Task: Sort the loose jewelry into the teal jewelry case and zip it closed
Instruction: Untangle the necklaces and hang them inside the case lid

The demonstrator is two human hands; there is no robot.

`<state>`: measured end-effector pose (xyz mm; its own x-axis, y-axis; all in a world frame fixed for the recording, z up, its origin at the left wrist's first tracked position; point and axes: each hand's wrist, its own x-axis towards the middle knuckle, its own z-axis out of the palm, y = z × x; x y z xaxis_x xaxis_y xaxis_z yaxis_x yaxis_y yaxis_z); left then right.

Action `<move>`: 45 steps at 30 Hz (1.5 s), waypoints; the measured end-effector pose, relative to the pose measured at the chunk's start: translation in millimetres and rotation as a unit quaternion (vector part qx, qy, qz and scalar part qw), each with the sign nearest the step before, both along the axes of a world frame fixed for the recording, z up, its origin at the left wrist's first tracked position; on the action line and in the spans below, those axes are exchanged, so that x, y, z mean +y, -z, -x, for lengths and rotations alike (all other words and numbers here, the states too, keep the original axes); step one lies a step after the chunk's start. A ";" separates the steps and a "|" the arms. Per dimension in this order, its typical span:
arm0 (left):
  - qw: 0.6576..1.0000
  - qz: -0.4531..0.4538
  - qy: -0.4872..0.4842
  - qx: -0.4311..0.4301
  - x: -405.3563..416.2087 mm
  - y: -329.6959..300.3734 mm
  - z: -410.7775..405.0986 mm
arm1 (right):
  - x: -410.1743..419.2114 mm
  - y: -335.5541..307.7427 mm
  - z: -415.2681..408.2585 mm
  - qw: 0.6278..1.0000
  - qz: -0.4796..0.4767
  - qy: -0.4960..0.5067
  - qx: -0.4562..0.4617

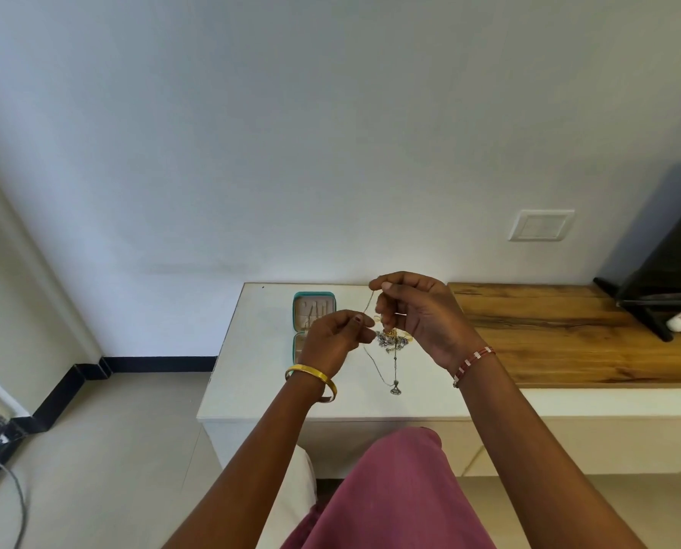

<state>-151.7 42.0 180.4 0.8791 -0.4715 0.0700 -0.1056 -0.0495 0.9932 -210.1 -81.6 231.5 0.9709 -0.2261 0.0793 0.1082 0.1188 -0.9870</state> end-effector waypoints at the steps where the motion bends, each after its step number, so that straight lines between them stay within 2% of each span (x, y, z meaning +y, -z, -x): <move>1: 0.999 0.027 -0.002 0.039 2.3 0.6 -1.1 | -2.7 0.6 0.2 1.000 -0.008 0.009 0.001; 3: 0.992 0.073 -0.016 0.097 6.9 3.1 -3.8 | -7.4 3.3 1.0 0.999 -0.035 0.019 0.003; 6: 0.987 0.096 -0.038 0.119 10.3 4.1 -4.9 | -9.7 9.6 1.0 0.994 -0.106 0.011 0.005; 12: 0.995 0.012 -0.096 -0.006 4.8 15.5 0.7 | 2.6 21.1 -3.1 0.965 -0.256 -0.038 -0.038; 18: 0.994 -0.024 -0.067 -0.088 4.8 17.8 8.7 | 10.7 28.7 -4.9 0.951 -0.292 -0.074 -0.066; 26: 0.993 -0.033 -0.027 -0.113 4.7 18.8 13.9 | 14.3 15.2 -5.6 0.984 -0.154 -0.068 -0.056; 31: 0.994 -0.019 -0.014 -0.108 8.0 11.9 14.1 | 8.5 14.2 -2.3 1.000 -0.014 0.011 -0.007; 34: 0.996 0.001 -0.015 -0.086 10.3 6.1 11.4 | 5.4 17.5 -1.4 0.989 0.135 0.040 0.045; 38: 0.999 0.044 -0.015 -0.015 14.0 2.3 8.3 | 2.8 23.7 -0.6 0.966 0.237 0.013 0.106; 41: 0.998 0.059 0.002 0.012 16.7 -1.3 7.0 | 1.7 28.1 2.9 0.957 0.248 -0.040 0.147; 45: 0.993 0.090 0.034 0.064 17.1 -6.6 8.0 | 1.2 32.0 9.8 0.960 0.207 -0.104 0.159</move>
<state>-159.6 59.1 187.0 0.8532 -0.5194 0.0470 0.0258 0.1319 0.9909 -220.0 -80.4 199.5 0.9815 -0.0385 -0.1878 -0.1905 -0.3052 -0.9330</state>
